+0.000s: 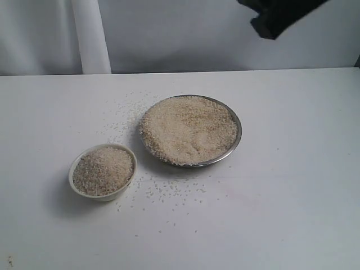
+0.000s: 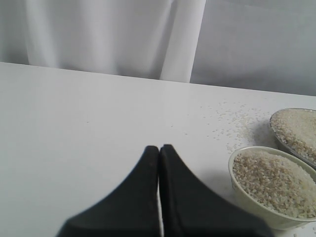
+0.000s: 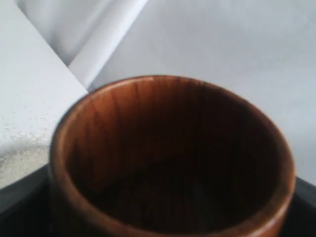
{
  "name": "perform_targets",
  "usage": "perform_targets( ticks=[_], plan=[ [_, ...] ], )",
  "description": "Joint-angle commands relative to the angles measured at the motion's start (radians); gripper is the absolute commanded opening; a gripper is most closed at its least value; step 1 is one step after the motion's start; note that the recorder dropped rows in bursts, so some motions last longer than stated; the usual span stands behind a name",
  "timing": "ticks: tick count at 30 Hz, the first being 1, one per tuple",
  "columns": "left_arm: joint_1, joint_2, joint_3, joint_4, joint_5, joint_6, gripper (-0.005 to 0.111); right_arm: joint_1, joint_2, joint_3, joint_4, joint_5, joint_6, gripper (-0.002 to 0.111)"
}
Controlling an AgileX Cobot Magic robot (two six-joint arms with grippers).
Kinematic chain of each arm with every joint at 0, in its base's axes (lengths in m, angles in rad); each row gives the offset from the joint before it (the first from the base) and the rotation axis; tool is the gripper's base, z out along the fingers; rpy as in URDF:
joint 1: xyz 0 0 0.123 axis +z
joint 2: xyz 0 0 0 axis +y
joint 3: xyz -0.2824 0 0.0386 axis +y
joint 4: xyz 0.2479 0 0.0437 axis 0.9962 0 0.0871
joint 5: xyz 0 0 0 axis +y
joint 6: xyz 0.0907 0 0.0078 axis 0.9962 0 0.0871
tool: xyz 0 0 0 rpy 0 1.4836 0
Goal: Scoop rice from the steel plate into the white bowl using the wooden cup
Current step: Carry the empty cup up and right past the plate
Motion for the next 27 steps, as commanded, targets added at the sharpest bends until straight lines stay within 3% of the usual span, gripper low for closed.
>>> perform_targets(
  ticks=[1,8,15,19,22,27],
  plan=[
    [-0.005,0.000,0.002,-0.005,-0.009,-0.004,0.000,-0.133,-0.064,0.147,0.110,-0.166,0.005,0.000],
    [-0.005,0.000,0.002,-0.005,-0.009,-0.004,0.000,-0.266,-0.060,0.341,0.295,-0.415,0.007,0.000],
    [-0.005,0.000,0.002,-0.005,-0.009,-0.004,0.000,-0.306,-0.060,0.591,0.295,-0.741,0.147,0.000],
    [-0.005,0.000,0.002,-0.005,-0.009,-0.004,0.000,-0.336,-0.046,0.727,0.197,-0.936,0.279,0.000],
    [-0.005,0.000,0.002,-0.005,-0.009,-0.004,0.000,-0.346,0.014,0.771,0.181,-0.993,0.311,0.000],
    [-0.005,0.000,0.002,-0.005,-0.009,-0.004,0.000,-0.346,0.310,0.774,0.117,-1.171,0.323,0.000]
  ],
)
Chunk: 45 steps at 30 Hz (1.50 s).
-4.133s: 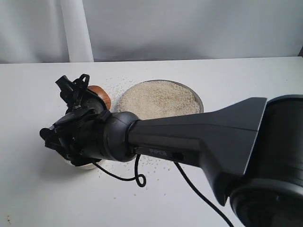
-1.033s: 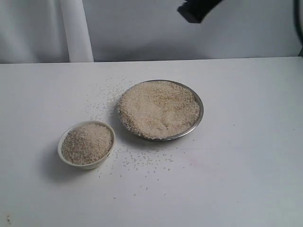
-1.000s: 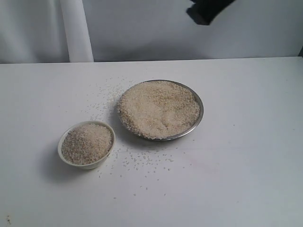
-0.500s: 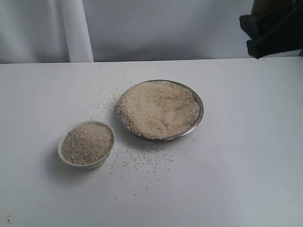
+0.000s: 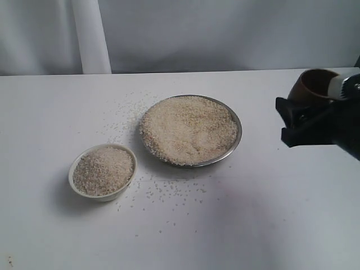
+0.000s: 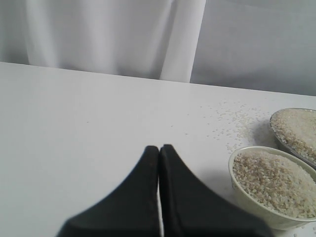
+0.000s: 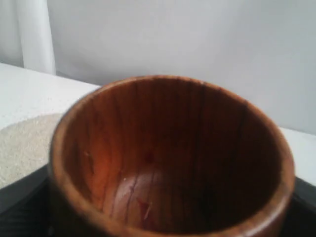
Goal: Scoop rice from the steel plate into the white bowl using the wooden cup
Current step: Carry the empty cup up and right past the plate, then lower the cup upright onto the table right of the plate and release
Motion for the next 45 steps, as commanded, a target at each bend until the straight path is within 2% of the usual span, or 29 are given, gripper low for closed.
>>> perform_targets(
  ticks=[1,8,19,24,28,35,38,42,43,45],
  plan=[
    [-0.005,0.000,0.002,-0.005,-0.009,-0.004,0.000,-0.009,0.193,0.000,-0.031,-0.190,0.010,0.000],
    [-0.005,0.000,0.002,-0.005,-0.009,-0.004,0.000,-0.009,0.617,-0.006,-0.068,-0.572,-0.034,0.000],
    [-0.005,0.000,0.002,-0.005,-0.009,-0.004,0.000,-0.009,0.683,-0.016,-0.042,-0.572,-0.098,0.000],
    [-0.005,0.000,0.002,-0.005,-0.009,-0.004,0.000,-0.009,0.719,-0.091,-0.060,-0.451,-0.090,0.000],
    [-0.005,0.000,0.002,-0.005,-0.009,-0.004,0.000,-0.009,0.720,-0.092,-0.075,-0.481,-0.090,0.000],
    [-0.005,0.000,0.002,-0.005,-0.009,-0.004,0.000,-0.009,0.720,-0.092,-0.077,-0.430,-0.096,0.000],
    [-0.005,0.000,0.002,-0.005,-0.009,-0.004,0.000,-0.009,0.720,-0.092,-0.096,-0.430,-0.098,0.012],
    [-0.005,0.000,0.002,-0.005,-0.009,-0.004,0.000,-0.009,0.720,-0.092,-0.098,-0.430,-0.090,0.038],
    [-0.005,0.000,0.002,-0.005,-0.009,-0.004,0.000,-0.009,0.720,-0.092,-0.098,-0.430,-0.074,0.050],
    [-0.005,0.000,0.002,-0.005,-0.009,-0.004,0.000,-0.009,0.720,-0.092,-0.098,-0.430,-0.042,0.061]
  ],
)
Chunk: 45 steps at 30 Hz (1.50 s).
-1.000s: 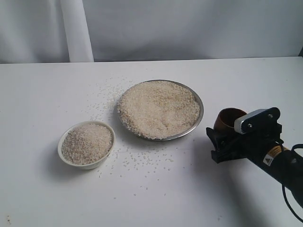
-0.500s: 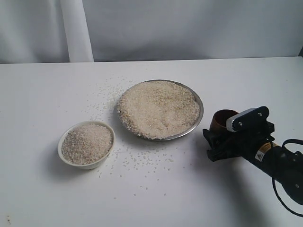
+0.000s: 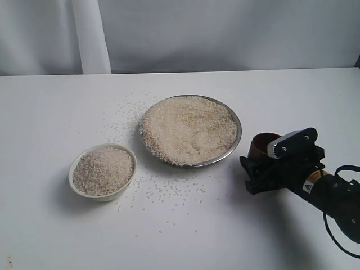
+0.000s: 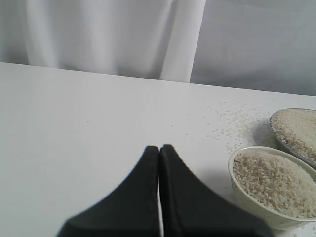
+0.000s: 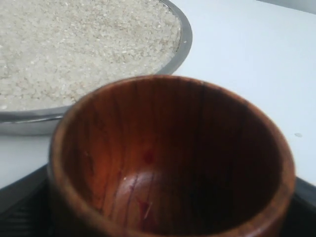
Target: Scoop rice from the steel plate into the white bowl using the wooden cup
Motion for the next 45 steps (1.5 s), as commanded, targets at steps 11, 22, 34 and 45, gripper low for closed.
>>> perform_targets(
  ticks=[11,22,34,45],
  plan=[
    [-0.005,0.000,0.002,-0.005,-0.009,-0.004,0.000,-0.009,-0.003,0.085,0.020,-0.135,0.068,0.091],
    [-0.005,0.000,0.002,-0.005,-0.009,-0.004,0.000,-0.009,-0.098,0.131,0.020,-0.135,-0.062,0.091],
    [-0.005,0.000,0.002,-0.005,-0.009,-0.004,0.000,-0.009,-0.607,0.256,0.013,-0.135,0.088,0.084],
    [-0.005,0.000,0.002,-0.005,-0.009,-0.004,0.000,-0.009,-1.088,0.256,-0.121,0.176,0.312,0.034]
  ],
)
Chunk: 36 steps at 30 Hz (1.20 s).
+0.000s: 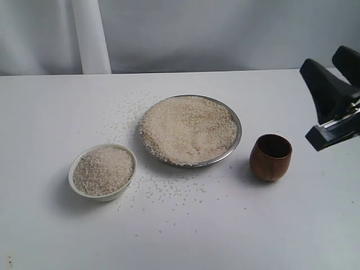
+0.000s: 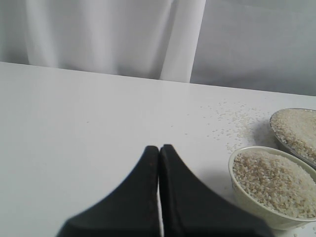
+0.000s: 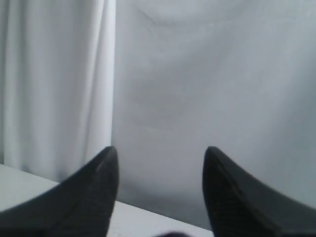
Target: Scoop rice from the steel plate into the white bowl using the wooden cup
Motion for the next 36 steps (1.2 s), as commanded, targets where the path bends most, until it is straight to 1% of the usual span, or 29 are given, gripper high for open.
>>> perform_targets(
  ticks=[1,4,5,8,13,20,26,29,36],
  plan=[
    [-0.005,0.000,0.002,-0.005,-0.009,-0.004,0.000,-0.009,-0.162,0.011,-0.069,0.193,0.134,0.030],
    [-0.005,0.000,0.002,-0.005,-0.009,-0.004,0.000,-0.009,-0.280,0.011,-0.151,0.265,0.220,0.017],
    [-0.005,0.000,0.002,-0.005,-0.009,-0.004,0.000,-0.009,-0.321,0.011,-0.199,0.284,0.244,0.011],
    [-0.005,0.000,0.002,-0.005,-0.009,-0.004,0.000,-0.009,-0.437,0.011,-0.259,0.321,0.319,0.000],
    [-0.005,0.000,0.002,-0.005,-0.009,-0.004,0.000,-0.009,-0.596,0.011,-0.291,0.355,0.381,0.000],
    [-0.005,0.000,0.002,-0.005,-0.009,-0.004,0.000,-0.009,-0.759,0.011,-0.236,0.355,0.405,0.000],
    [-0.005,0.000,0.002,-0.005,-0.009,-0.004,0.000,-0.009,-0.794,0.011,-0.236,0.353,0.405,0.000],
    [-0.005,0.000,0.002,-0.005,-0.009,-0.004,0.000,-0.009,-0.794,0.011,-0.203,0.353,0.326,0.000],
    [-0.005,0.000,0.002,-0.005,-0.009,-0.004,0.000,0.003,-0.794,0.011,-0.161,0.333,0.326,0.000]
  ],
)
